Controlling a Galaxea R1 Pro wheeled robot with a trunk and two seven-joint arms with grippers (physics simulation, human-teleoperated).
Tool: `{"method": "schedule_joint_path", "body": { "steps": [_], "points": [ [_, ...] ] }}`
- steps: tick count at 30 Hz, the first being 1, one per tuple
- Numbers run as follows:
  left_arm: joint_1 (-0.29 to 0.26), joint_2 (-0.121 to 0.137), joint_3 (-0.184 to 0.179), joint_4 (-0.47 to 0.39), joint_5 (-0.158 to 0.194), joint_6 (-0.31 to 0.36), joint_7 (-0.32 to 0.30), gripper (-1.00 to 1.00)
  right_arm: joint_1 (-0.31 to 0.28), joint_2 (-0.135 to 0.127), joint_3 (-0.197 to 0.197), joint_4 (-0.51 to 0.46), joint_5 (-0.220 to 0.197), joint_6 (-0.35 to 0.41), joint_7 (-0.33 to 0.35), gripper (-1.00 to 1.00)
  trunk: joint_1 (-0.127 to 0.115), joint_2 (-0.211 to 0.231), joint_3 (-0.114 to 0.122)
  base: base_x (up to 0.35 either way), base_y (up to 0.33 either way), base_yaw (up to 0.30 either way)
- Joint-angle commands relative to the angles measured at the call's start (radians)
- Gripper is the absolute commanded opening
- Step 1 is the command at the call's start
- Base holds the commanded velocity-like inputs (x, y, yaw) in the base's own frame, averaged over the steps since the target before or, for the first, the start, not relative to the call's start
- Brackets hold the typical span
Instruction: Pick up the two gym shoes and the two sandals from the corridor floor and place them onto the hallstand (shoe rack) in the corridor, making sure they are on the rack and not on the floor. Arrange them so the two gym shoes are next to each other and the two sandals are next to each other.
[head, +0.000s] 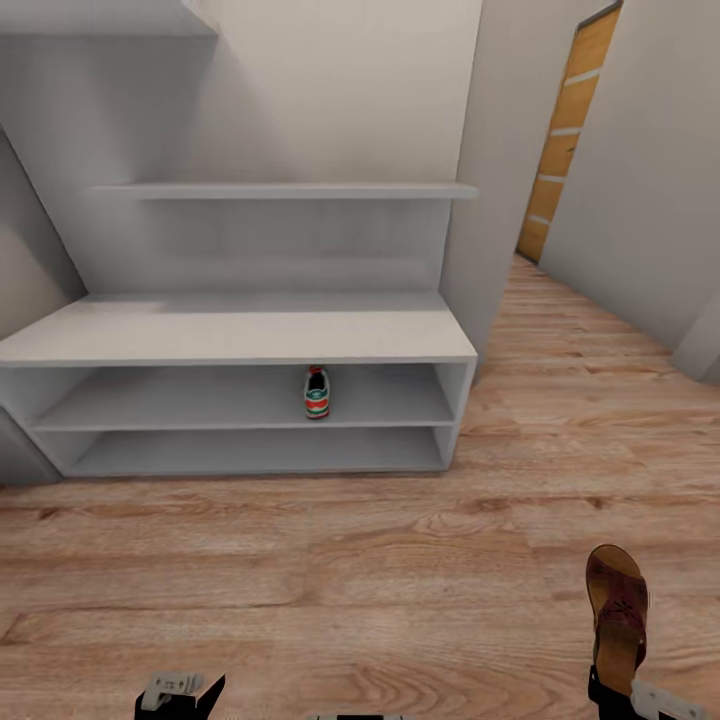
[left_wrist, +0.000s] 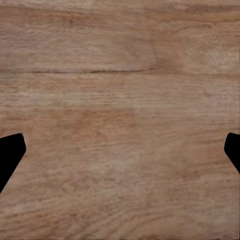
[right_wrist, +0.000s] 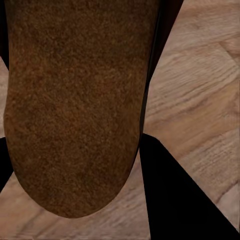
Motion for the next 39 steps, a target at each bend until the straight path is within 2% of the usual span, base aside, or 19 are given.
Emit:
{"method": "schedule_joint_path", "body": {
  "steps": [1,39],
  "points": [
    [-0.001,0.0,0.004,0.002,0.005,0.001,-0.009,1.0,-0.001,0.0,0.001,0.001,-0.01,-0.004,0.004,-1.0,0.0,0.0,-0.001,-0.096,0.283,0.0],
    [-0.001,0.0,0.003,0.002,0.004,0.001,-0.01,1.0,-0.001,0.0,0.001,0.001,-0.009,-0.004,0.004,-1.0,0.0,0.0,-0.001,-0.005,0.309,0.0]
  ]
}}
